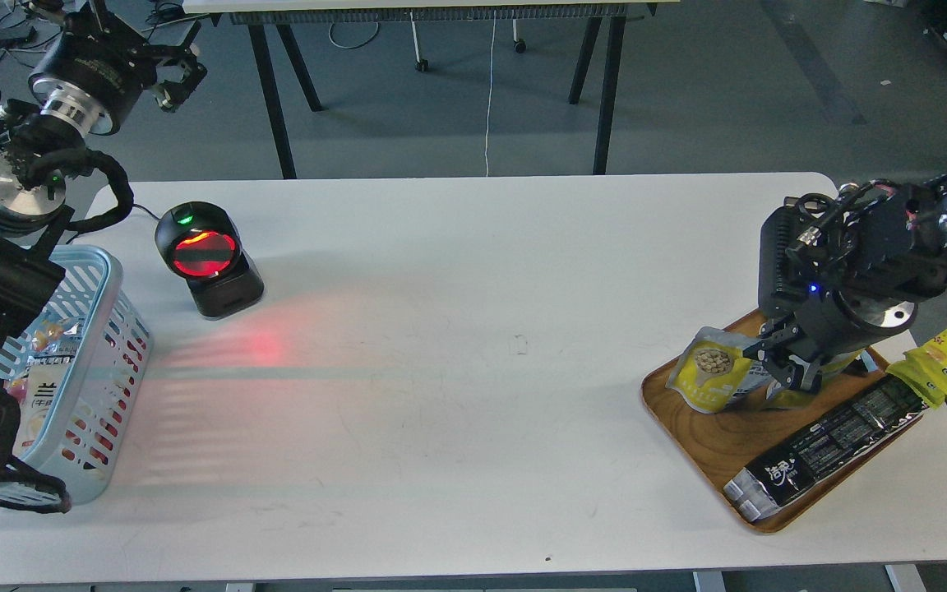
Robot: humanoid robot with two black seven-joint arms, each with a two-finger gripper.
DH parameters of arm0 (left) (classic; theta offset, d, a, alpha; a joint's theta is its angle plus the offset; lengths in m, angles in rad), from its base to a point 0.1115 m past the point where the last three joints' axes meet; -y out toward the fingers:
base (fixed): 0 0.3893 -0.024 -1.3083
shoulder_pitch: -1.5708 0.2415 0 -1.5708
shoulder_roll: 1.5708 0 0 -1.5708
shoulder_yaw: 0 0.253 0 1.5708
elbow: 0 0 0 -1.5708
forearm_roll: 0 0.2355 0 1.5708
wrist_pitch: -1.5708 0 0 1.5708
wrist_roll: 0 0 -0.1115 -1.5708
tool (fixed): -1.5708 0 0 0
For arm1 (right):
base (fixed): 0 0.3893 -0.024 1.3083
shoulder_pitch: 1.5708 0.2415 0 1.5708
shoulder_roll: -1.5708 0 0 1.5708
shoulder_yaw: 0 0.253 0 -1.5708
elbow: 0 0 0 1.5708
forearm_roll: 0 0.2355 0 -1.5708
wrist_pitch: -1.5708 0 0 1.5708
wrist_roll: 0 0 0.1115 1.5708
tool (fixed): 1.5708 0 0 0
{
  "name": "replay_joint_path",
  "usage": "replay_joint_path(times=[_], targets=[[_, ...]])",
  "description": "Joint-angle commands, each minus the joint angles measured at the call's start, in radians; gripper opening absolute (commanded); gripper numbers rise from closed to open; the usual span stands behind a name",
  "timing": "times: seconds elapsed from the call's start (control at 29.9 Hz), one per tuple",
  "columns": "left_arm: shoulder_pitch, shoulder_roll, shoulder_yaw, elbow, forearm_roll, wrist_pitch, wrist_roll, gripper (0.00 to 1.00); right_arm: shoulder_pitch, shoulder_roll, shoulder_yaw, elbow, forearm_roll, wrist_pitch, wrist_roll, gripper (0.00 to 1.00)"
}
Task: Scan snack and place in basket
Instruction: 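Lower the right gripper onto the yellow snack bag on the tray and grasp, then lift the yellow snack bag and carry it toward the table center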
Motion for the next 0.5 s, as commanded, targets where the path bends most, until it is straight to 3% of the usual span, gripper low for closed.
replay_joint_path(times=[0.0,0.47], targets=[[0.000,0.000,0.000,0.000,0.000,0.000,0.000,1.00,0.001,0.003,0.003,-0.003,0.002,0.000,0.000,0.00],[-0.002,0.000,0.000,0.000,-0.001,0.000,0.002,1.00,0.127,0.018,0.038,0.038,0.048,0.000,0.000,0.00]])
